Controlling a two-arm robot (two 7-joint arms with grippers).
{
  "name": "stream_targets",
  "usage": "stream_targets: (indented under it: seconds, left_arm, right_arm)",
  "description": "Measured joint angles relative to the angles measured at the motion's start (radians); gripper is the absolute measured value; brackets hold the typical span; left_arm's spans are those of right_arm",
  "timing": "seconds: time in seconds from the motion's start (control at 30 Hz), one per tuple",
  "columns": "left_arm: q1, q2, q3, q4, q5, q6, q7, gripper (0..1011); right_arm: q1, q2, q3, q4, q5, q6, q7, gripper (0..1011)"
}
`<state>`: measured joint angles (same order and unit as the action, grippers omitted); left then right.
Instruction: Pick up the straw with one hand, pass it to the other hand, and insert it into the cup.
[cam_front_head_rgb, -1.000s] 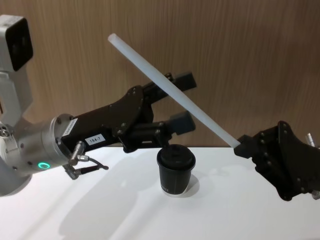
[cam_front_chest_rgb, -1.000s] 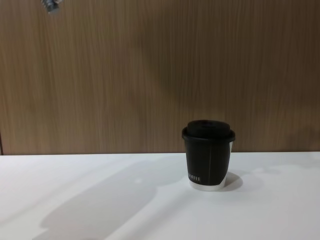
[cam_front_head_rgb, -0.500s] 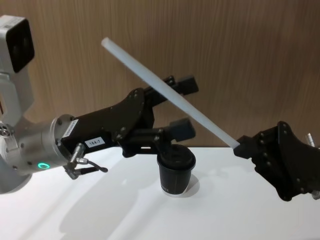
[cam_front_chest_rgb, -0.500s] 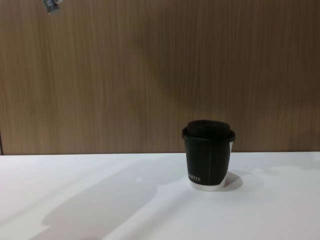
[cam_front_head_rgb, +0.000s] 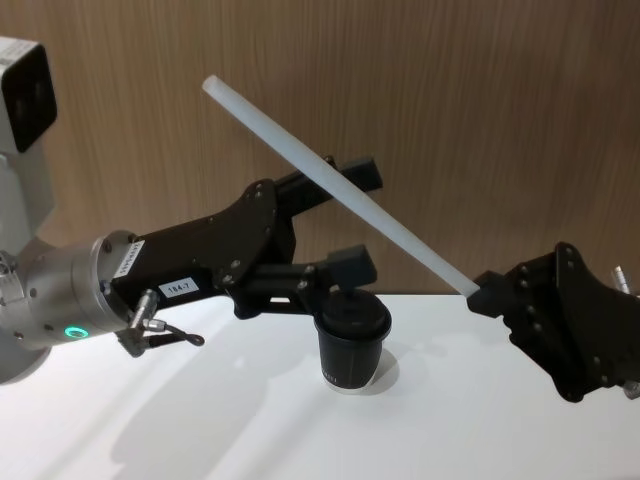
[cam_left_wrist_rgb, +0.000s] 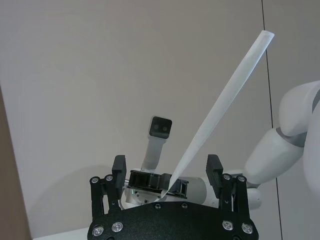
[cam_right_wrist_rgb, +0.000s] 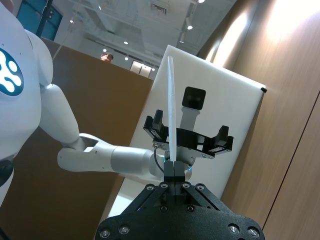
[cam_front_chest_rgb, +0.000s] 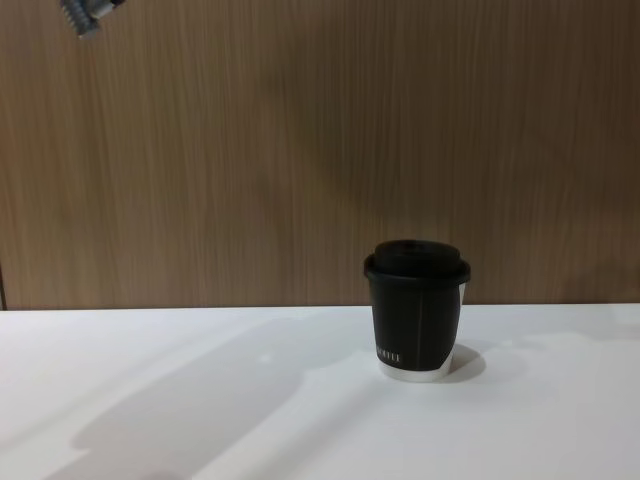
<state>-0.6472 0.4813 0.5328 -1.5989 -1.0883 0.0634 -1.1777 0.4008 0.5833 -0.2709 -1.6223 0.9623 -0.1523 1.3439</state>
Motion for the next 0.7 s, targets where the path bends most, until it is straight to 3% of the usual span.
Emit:
stream_targets:
  seconds: [0.7]
  left_arm:
    - [-0.024, -0.007, 0.025, 0.011, -0.003, -0.019, -0.014, 1003]
  right_arm:
    - [0.0, 0.0, 0.0, 0.0, 0.0, 0.0, 0.0, 1]
